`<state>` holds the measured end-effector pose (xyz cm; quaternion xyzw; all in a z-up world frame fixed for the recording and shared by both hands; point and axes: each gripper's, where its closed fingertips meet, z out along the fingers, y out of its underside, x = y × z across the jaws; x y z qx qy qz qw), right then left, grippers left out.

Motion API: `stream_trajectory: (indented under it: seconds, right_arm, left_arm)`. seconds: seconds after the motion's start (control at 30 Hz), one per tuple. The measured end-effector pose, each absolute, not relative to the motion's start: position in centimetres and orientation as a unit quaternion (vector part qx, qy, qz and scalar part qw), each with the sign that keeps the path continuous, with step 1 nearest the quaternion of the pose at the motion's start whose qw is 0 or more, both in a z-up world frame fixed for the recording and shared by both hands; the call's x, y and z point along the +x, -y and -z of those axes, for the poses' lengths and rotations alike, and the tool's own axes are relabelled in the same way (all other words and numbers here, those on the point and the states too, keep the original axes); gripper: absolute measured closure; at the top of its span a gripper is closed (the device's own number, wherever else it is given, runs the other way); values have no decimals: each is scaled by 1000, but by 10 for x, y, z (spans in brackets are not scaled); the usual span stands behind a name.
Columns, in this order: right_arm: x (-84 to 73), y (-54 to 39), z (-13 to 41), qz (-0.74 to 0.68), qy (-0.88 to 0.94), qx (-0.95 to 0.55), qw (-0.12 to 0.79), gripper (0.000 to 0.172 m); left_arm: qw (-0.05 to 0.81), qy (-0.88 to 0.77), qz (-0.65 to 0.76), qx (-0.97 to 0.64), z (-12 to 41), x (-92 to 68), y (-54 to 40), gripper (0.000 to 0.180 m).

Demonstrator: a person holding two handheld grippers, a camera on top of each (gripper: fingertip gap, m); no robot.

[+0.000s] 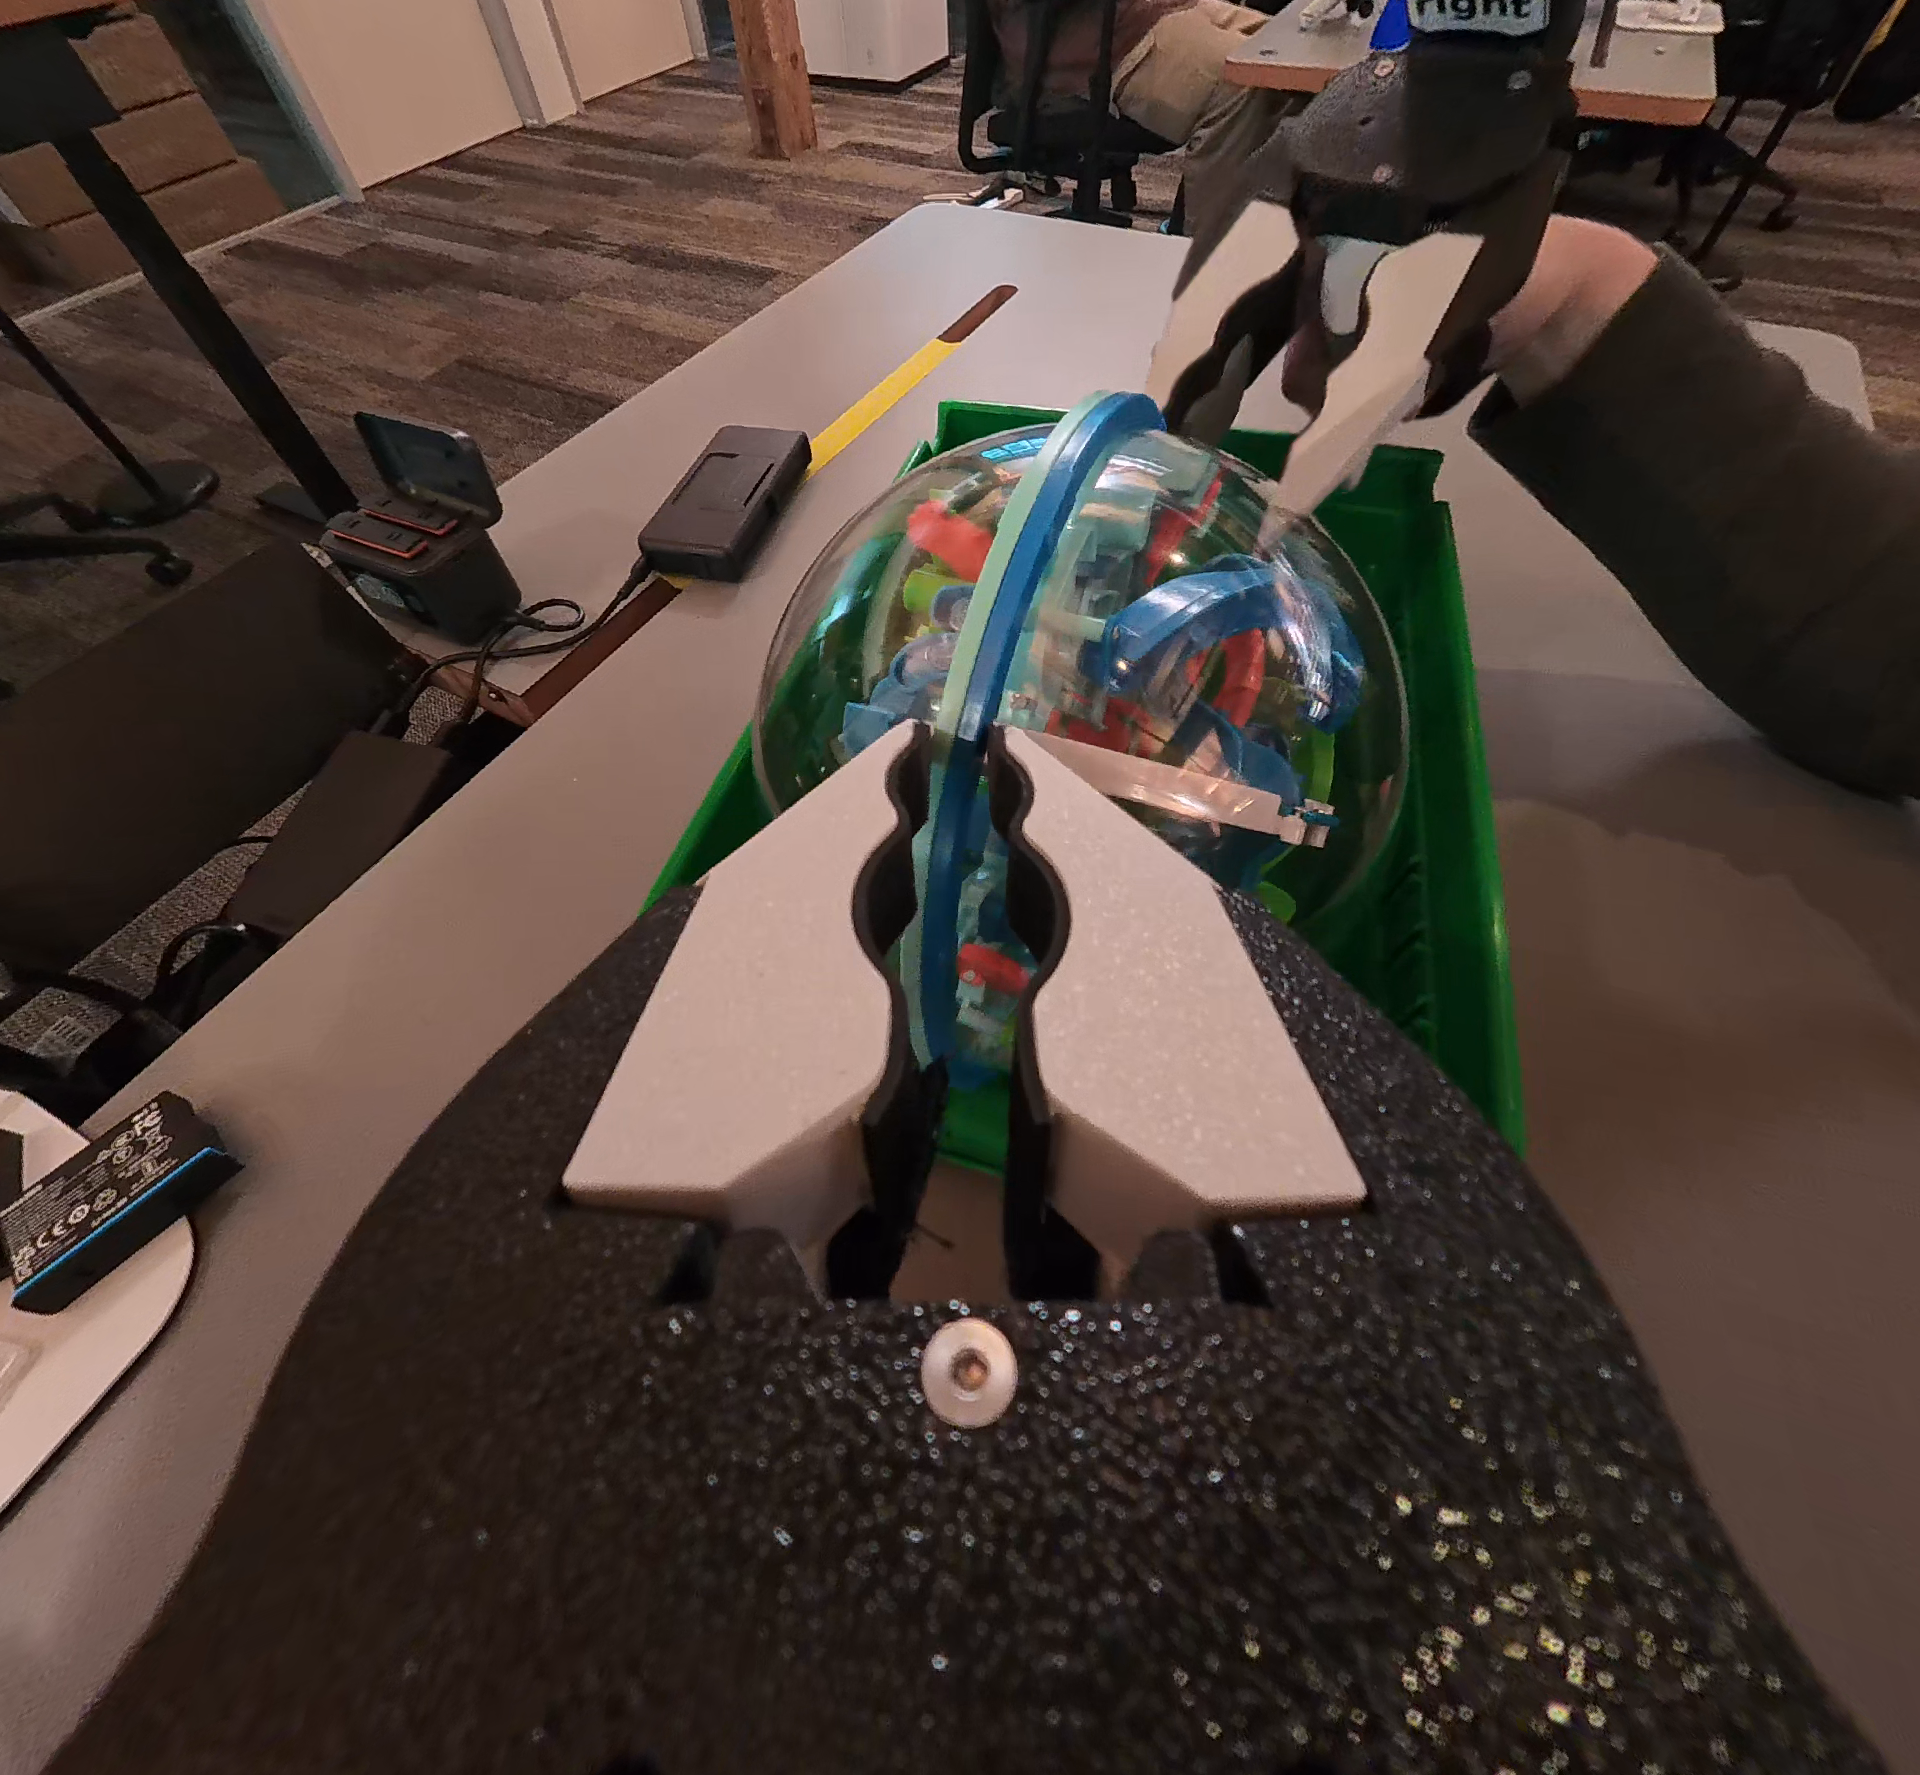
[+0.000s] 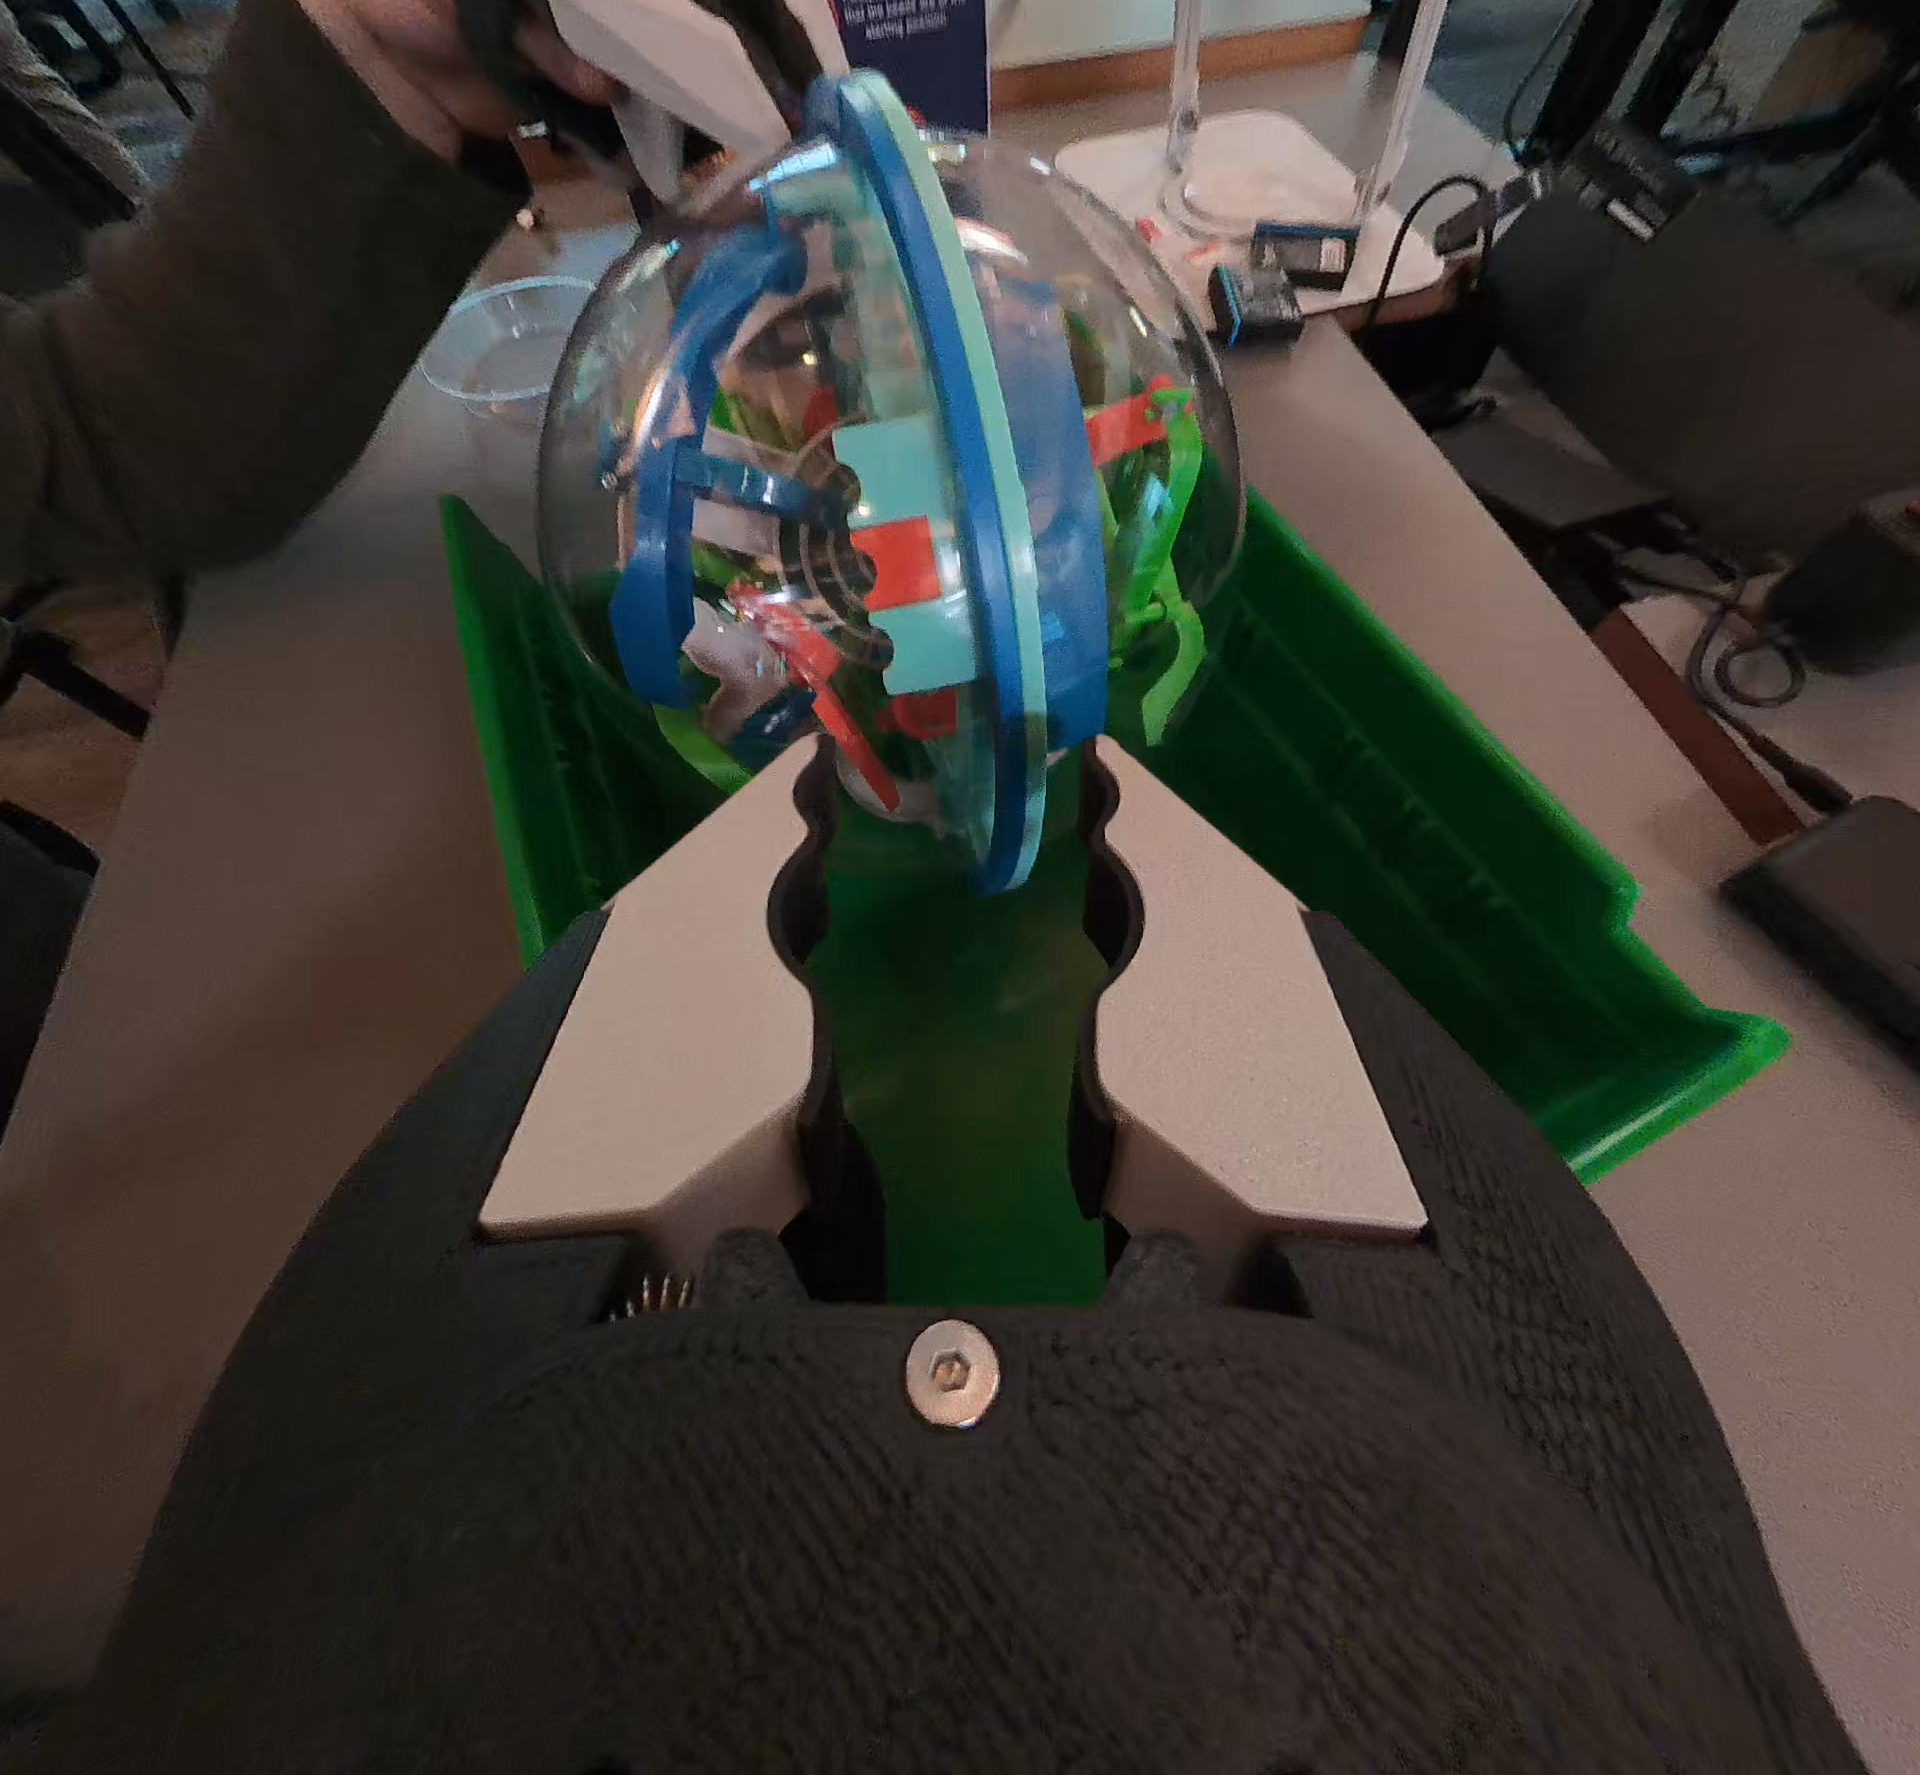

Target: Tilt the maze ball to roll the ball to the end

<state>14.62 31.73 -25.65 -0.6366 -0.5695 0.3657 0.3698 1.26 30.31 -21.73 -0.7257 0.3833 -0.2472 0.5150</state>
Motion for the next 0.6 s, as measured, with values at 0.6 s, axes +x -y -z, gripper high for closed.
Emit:
stream_trajectory:
  seconds: [0.6]
  right_arm:
    - [143,-333,254,-370,542,-638,403,160]
  left_arm:
    - [504,-378,272,-728,220,10,-300,172]
